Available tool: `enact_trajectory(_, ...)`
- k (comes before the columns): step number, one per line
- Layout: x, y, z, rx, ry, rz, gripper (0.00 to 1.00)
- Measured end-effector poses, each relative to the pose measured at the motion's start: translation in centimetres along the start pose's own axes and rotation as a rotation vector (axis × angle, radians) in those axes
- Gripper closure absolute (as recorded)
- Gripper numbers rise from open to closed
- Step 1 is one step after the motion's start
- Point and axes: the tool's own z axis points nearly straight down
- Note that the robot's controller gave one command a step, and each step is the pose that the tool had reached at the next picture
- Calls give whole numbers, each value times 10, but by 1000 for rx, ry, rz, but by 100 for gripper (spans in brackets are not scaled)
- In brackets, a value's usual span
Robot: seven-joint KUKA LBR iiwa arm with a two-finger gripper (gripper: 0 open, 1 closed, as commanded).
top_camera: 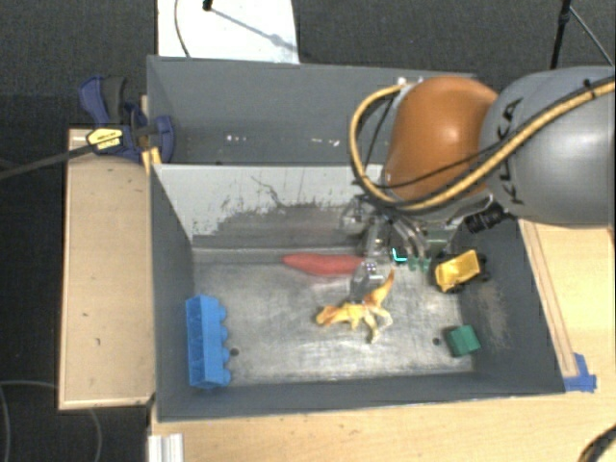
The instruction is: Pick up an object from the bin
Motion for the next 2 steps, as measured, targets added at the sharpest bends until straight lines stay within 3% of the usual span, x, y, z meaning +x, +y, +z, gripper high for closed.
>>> enact_trajectory(1,-2,0,-5,0,-8,1,0)
enact_trajectory(2,6,-25,47,-1,-14,29,0)
